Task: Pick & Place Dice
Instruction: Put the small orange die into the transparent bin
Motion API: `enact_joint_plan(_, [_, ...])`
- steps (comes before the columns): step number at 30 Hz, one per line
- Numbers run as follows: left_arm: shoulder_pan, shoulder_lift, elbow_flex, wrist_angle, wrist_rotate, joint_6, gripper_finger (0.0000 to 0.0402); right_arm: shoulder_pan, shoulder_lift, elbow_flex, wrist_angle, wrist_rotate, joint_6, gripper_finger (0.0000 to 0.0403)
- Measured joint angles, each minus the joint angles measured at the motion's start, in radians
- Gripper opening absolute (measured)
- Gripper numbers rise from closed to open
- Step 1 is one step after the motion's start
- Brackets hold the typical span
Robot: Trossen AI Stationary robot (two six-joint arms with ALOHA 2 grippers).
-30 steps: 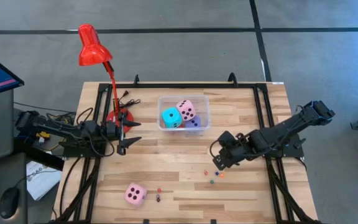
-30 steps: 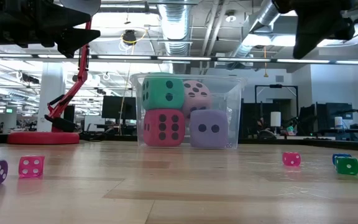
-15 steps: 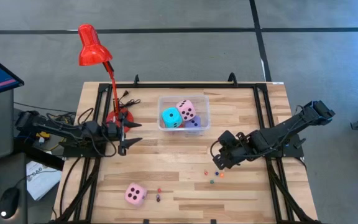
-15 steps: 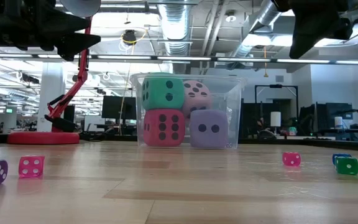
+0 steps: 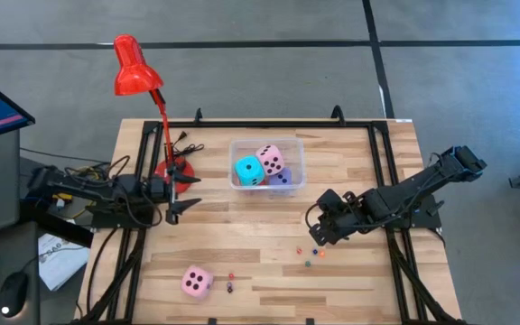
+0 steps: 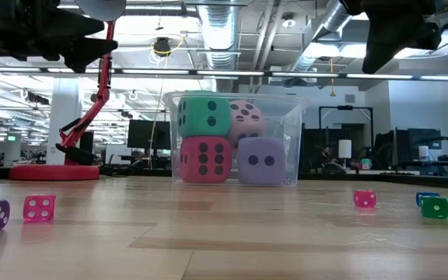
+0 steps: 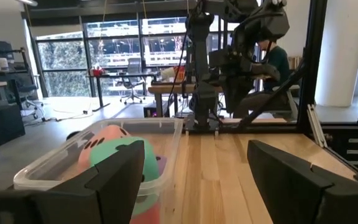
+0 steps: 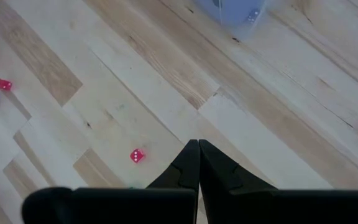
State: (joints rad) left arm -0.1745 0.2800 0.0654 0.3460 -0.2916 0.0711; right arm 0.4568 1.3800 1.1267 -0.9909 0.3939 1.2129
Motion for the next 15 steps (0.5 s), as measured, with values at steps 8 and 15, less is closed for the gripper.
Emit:
enact_joint_plan(8, [0.000,-0.099,0.001,-0.096,0.000,0.000,0.0274,0.000,0.000,0.000,0.000,0.000,0.000,0.0000])
enact_joint_plan(15, [0.000,-0.101,0.000,-0.172,0.000,0.000,0.0274,0.000,0.000,0.000,0.000,0.001,-0.005,0.0000])
